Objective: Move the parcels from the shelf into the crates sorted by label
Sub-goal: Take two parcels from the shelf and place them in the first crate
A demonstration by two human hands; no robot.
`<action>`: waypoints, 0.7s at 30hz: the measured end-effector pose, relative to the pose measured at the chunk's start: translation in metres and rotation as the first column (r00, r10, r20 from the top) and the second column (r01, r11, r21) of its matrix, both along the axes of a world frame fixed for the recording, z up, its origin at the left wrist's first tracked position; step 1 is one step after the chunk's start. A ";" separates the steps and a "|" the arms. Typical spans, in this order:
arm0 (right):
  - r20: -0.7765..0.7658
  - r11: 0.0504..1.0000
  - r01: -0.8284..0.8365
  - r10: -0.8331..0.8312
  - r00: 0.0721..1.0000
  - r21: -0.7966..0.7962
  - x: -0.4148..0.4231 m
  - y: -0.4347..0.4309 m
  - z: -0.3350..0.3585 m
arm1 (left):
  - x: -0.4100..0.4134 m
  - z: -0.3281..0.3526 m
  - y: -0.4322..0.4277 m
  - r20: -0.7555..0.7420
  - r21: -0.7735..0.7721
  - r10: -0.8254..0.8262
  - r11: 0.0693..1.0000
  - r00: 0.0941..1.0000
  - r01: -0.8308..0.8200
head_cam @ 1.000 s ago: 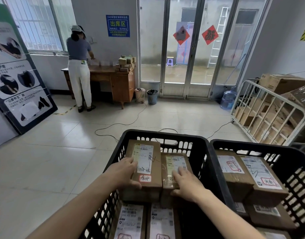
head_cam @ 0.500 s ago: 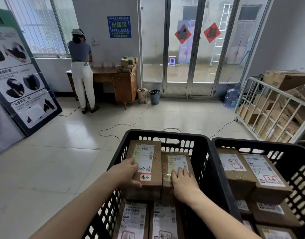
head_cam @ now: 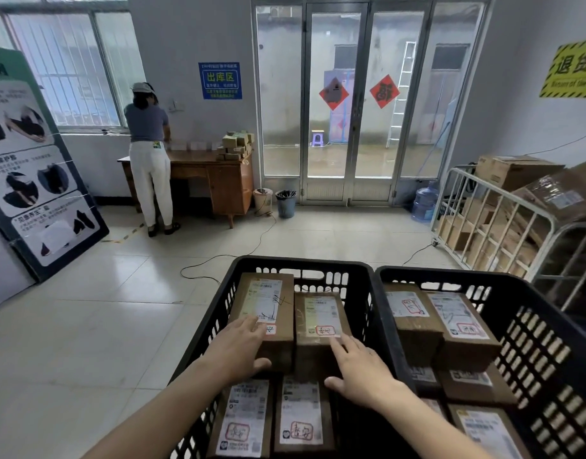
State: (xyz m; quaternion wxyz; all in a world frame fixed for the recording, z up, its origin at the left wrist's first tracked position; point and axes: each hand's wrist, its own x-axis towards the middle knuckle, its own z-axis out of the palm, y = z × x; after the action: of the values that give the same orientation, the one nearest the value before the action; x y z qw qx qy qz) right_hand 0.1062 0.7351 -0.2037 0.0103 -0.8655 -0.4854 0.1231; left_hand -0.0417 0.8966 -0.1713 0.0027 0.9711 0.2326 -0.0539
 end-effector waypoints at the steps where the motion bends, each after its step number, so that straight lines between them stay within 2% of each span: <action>1: 0.004 1.000 -0.008 0.008 1.000 0.019 -0.004 -0.006 0.003 | -0.002 0.001 -0.005 0.007 -0.003 -0.014 1.000 1.000 0.014; 12: 0.076 0.987 -0.091 0.082 0.994 0.134 -0.032 -0.056 0.035 | -0.012 0.016 -0.063 0.030 0.015 -0.064 0.998 0.998 0.063; 21: 0.126 0.976 0.020 -0.048 0.991 0.215 -0.054 -0.113 0.051 | -0.008 0.018 -0.098 0.032 0.003 -0.214 0.977 0.976 0.214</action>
State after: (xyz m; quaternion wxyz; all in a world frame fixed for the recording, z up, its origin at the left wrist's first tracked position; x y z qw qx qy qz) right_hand 0.0521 0.6218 -0.1528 0.0737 -0.8738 -0.4804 0.0134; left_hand -0.0493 0.7986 -0.1536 0.0009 0.9912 0.1268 -0.0381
